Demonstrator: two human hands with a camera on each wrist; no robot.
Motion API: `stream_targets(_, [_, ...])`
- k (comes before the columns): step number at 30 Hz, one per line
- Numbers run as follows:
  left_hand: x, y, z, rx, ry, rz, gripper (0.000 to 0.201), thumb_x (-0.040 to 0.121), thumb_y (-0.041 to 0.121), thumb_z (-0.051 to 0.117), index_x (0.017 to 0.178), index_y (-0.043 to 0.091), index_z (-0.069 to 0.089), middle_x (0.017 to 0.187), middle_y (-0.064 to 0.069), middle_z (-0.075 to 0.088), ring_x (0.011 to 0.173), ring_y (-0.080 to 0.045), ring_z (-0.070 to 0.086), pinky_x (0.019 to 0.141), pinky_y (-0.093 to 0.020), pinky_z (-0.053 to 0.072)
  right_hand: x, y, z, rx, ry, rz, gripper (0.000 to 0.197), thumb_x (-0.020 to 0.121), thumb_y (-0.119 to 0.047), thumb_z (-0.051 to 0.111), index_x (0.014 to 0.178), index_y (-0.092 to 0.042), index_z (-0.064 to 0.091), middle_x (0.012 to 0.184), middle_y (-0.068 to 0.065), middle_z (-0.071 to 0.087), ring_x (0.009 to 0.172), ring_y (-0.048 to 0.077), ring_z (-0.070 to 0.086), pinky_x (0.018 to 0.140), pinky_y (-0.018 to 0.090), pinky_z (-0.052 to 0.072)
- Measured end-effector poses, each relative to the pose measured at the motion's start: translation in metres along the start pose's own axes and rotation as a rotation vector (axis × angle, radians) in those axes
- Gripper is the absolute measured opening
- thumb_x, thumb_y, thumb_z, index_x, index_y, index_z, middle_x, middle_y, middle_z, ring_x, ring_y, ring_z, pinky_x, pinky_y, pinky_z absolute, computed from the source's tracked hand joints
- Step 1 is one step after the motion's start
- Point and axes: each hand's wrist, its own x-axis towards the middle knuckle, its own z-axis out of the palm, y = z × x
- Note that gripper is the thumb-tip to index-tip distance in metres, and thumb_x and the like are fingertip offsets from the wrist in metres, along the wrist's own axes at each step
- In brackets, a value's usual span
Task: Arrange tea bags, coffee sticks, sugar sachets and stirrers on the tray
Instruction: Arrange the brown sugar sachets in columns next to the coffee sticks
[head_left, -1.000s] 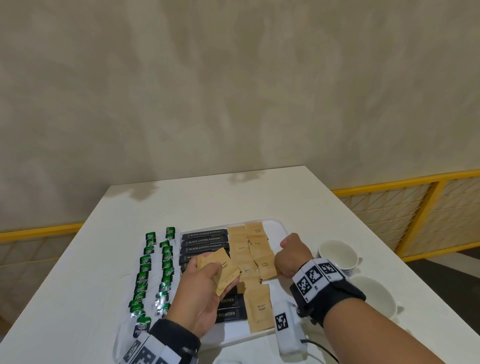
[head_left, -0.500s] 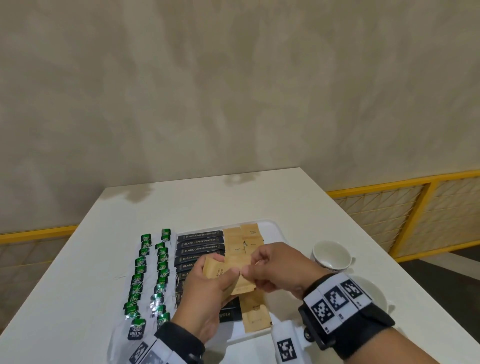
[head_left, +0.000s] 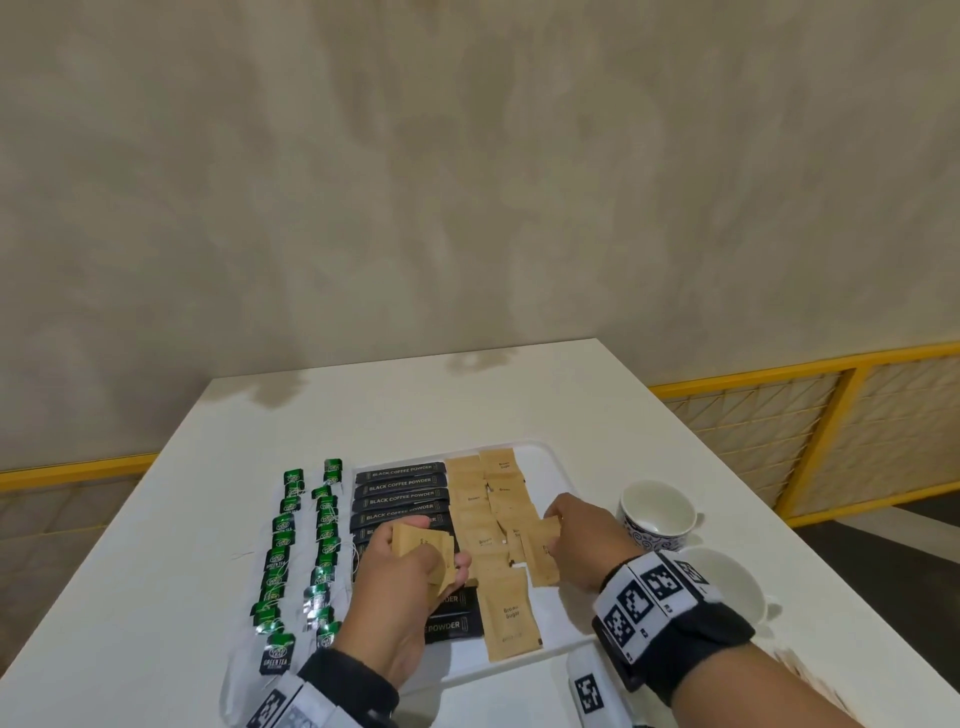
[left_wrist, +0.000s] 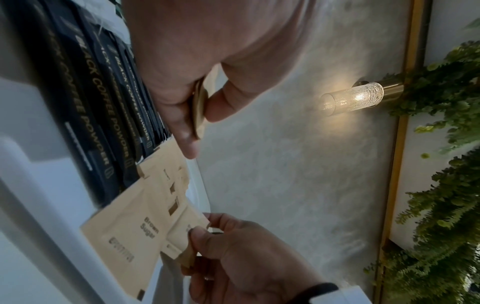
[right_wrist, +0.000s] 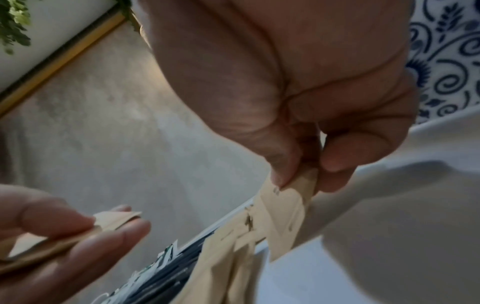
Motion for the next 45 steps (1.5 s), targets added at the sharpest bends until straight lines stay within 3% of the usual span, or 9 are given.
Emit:
stream_targets(4, [0.000, -0.003, -0.002, 0.007, 0.007, -0.008, 0.037, 0.086, -0.019, 0.036, 0.108, 0.006, 0.050, 0.089, -0.028, 0.066, 0.075, -0.036, 0.063, 0.072, -0.043, 0.058, 0.005, -0.003, 0.003, 0.022, -0.043, 0.003, 0.035, 0.094, -0.009, 0.050, 0.128, -0.019, 0.044, 0.106, 0.001, 0.052, 0.090, 0.015, 0.052, 0.060, 0.018, 0.039])
stream_targets(9, [0.002, -0.004, -0.002, -0.042, -0.015, -0.040, 0.035, 0.086, -0.018, 0.035, 0.109, 0.004, 0.049, 0.085, -0.029, 0.067, 0.072, -0.036, 0.061, 0.072, -0.046, 0.059, 0.008, -0.007, 0.005, 0.005, -0.018, 0.014, 0.030, 0.094, -0.008, 0.050, 0.123, -0.016, 0.043, 0.108, 0.002, 0.053, 0.094, 0.016, 0.052, 0.072, 0.021, 0.040])
stream_targets(15, [0.007, -0.007, -0.005, -0.082, -0.069, -0.095, 0.032, 0.091, -0.016, 0.037, 0.111, 0.004, 0.050, 0.101, -0.032, 0.068, 0.083, -0.042, 0.066, 0.078, -0.049, 0.057, 0.003, -0.010, 0.005, -0.034, 0.000, 0.009, 0.023, 0.096, -0.015, 0.049, 0.118, -0.014, 0.040, 0.100, 0.000, 0.052, 0.086, 0.015, 0.051, 0.054, 0.017, 0.033])
stream_targets(20, [0.007, -0.009, -0.005, -0.039, -0.095, -0.087, 0.030, 0.089, -0.015, 0.050, 0.110, 0.006, 0.054, 0.101, -0.024, 0.071, 0.090, -0.041, 0.070, 0.079, -0.047, 0.057, -0.001, -0.010, 0.001, 0.004, 0.017, -0.027, 0.020, 0.096, -0.013, 0.046, 0.113, -0.019, 0.040, 0.097, -0.001, 0.054, 0.084, 0.016, 0.053, 0.058, 0.020, 0.038])
stream_targets(26, [0.004, -0.010, 0.000, 0.063, -0.088, -0.017, 0.030, 0.079, -0.011, 0.066, 0.103, 0.006, 0.057, 0.093, -0.017, 0.074, 0.083, -0.035, 0.072, 0.063, -0.037, 0.060, -0.023, -0.022, -0.015, 0.661, -0.205, -0.113, 0.018, 0.099, -0.026, 0.048, 0.103, -0.015, 0.062, 0.081, 0.004, 0.063, 0.064, 0.016, 0.058, 0.058, 0.024, 0.050])
stream_targets(30, [0.000, -0.011, 0.007, 0.116, -0.146, 0.027, 0.032, 0.076, -0.011, 0.070, 0.100, 0.004, 0.056, 0.088, -0.019, 0.074, 0.068, -0.034, 0.068, 0.060, -0.034, 0.059, -0.026, -0.019, -0.015, 0.573, -0.201, -0.257, 0.029, 0.085, -0.026, 0.072, 0.112, -0.021, 0.063, 0.080, 0.001, 0.061, 0.071, 0.015, 0.063, 0.069, 0.030, 0.056])
stream_targets(34, [-0.004, -0.011, 0.008, 0.174, -0.184, 0.043, 0.030, 0.078, -0.009, 0.069, 0.102, 0.001, 0.055, 0.086, -0.019, 0.074, 0.064, -0.031, 0.066, 0.058, -0.034, 0.058, -0.030, -0.014, -0.013, 0.701, -0.245, -0.240, 0.018, 0.080, -0.015, 0.078, 0.094, -0.009, 0.068, 0.068, 0.001, 0.063, 0.065, 0.014, 0.062, 0.064, 0.031, 0.054])
stream_targets(39, [-0.008, -0.012, 0.007, 0.360, -0.279, -0.013, 0.032, 0.079, -0.002, 0.071, 0.103, 0.008, 0.052, 0.068, -0.019, 0.067, 0.054, -0.024, 0.056, 0.055, -0.030, 0.041, -0.039, -0.010, -0.017, 0.467, -0.187, -0.289, 0.010, 0.079, -0.025, 0.077, 0.084, -0.022, 0.069, 0.074, -0.007, 0.063, 0.068, 0.007, 0.057, 0.069, 0.025, 0.049])
stream_targets(45, [-0.004, -0.006, 0.010, 0.291, 0.023, 0.007, 0.028, 0.087, -0.011, 0.051, 0.102, 0.013, 0.052, 0.092, -0.017, 0.068, 0.074, -0.031, 0.071, 0.078, -0.045, 0.059, -0.026, 0.005, -0.016, 0.176, 0.018, -0.038, 0.022, 0.087, -0.016, 0.060, 0.067, -0.016, 0.052, 0.078, 0.008, 0.065, 0.068, 0.019, 0.055, 0.063, 0.027, 0.048])
